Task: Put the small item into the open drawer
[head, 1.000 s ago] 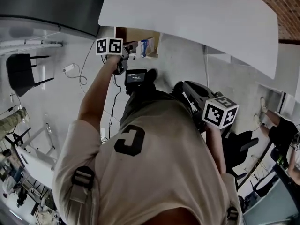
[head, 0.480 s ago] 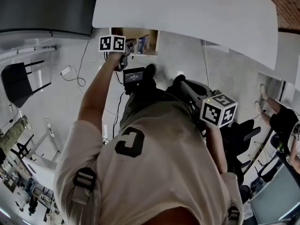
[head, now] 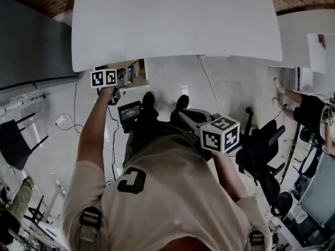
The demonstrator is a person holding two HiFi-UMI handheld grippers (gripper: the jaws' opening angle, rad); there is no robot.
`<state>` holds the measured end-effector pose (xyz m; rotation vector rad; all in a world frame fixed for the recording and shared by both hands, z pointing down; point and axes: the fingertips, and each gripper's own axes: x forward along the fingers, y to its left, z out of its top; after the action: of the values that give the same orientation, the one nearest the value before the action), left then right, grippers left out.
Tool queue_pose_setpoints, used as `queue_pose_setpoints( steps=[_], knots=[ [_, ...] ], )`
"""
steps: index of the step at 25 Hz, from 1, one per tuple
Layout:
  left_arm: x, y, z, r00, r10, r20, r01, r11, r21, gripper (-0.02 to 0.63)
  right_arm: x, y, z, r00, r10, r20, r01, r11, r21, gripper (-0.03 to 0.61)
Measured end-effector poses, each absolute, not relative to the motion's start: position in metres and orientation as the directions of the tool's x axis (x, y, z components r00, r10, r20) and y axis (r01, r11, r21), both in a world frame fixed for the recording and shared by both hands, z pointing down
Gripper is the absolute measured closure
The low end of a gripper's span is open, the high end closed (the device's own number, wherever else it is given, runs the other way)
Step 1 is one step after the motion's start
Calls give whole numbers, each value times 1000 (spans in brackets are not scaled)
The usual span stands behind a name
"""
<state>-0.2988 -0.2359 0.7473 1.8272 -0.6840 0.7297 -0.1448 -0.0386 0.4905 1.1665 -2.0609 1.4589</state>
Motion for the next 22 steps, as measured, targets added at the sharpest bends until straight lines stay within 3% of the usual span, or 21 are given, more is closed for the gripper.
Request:
queue_pose_setpoints(
  steps=[14,22],
  knots=[
    [-332,-240,796,573,-187,798,-815,-238,529,612,-135,-26,510,-592,-391,705,-776,41,-629,574],
    [-295,-245,784,767,-145,625,-638,-275,719,612,-133,-26,523,-572,-378,728,-790,15,-613,574]
  ],
)
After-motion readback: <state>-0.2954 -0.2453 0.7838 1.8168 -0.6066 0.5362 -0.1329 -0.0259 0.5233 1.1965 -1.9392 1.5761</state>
